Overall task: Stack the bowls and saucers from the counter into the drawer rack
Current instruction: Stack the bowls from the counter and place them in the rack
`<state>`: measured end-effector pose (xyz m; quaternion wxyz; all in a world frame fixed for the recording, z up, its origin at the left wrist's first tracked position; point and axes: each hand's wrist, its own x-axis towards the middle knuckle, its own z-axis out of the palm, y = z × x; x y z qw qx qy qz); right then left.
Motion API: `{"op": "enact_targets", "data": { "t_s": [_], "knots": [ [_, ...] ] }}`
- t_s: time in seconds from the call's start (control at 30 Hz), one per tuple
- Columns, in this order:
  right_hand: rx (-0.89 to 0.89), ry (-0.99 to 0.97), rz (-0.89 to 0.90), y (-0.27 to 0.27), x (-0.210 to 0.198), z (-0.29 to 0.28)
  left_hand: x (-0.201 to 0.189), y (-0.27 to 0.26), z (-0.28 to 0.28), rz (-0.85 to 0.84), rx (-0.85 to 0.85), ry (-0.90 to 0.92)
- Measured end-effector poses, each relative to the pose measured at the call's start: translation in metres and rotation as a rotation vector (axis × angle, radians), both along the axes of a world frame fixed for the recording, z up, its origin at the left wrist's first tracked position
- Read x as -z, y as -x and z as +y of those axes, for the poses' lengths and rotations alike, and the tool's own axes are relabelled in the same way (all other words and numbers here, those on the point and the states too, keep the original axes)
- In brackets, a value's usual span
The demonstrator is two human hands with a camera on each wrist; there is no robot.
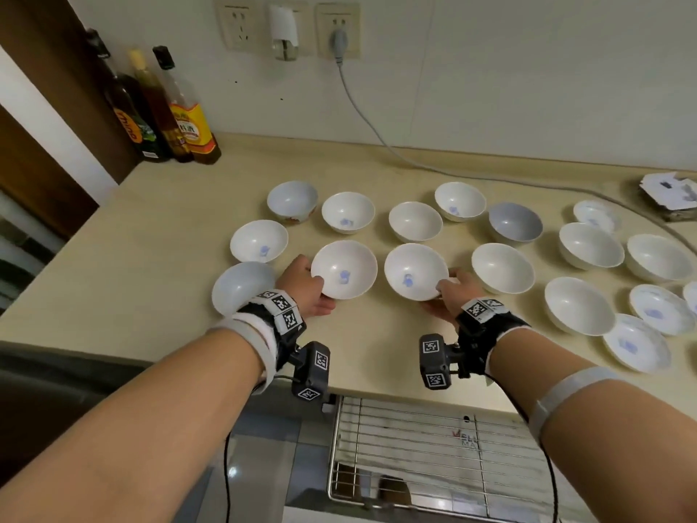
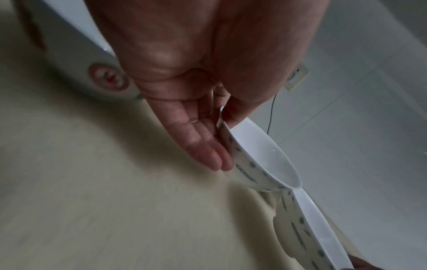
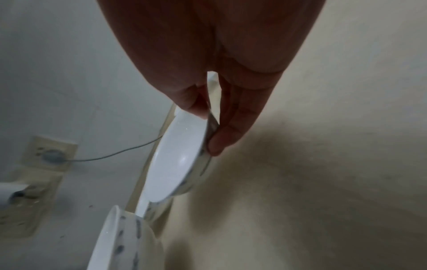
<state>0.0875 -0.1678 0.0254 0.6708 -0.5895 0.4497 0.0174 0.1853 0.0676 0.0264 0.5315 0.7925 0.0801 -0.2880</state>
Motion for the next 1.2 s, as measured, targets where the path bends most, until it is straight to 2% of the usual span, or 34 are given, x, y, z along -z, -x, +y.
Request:
{"op": "enact_targets", "data": {
  "t_s": [0.2, 0.33, 0.5, 0.8, 0.97, 1.1, 1.2],
  "knots": [
    [-0.074, 0.019, -0.156, -0.068, -0.044, 0.019, -0.044, -0.058, 0.045, -0.172, -0.138, -0.023],
    [-0.179, 0.133, -0.095, -0.113, -0.054, 0.026, -0.043, -0.093, 0.08, -0.227, -0.245, -0.16],
    [-0.294, 0.327, 0.028, -0.152, -0.046, 0.024, -0.023, -0.116, 0.105, -0.151, -0.292, -0.188],
    [-0.379, 0.319, 0.065, -0.195, -0.017, 0.045, -0.007, -0.126, 0.118, -0.095, -0.216, -0.265],
    [-0.46, 0.441, 0.108, -0.197, -0.016, 0.047, -0.008, -0.128, 0.114, -0.153, -0.185, -0.385],
    [-0.546, 0.585, 0.168, -0.197, -0.014, 0.049, -0.003, -0.131, 0.115, -0.215, -0.053, -0.515],
    [-0.581, 0.705, 0.193, -0.203, -0.007, 0.051, 0.004, -0.134, 0.116, -0.196, -0.037, -0.485]
  ]
}}
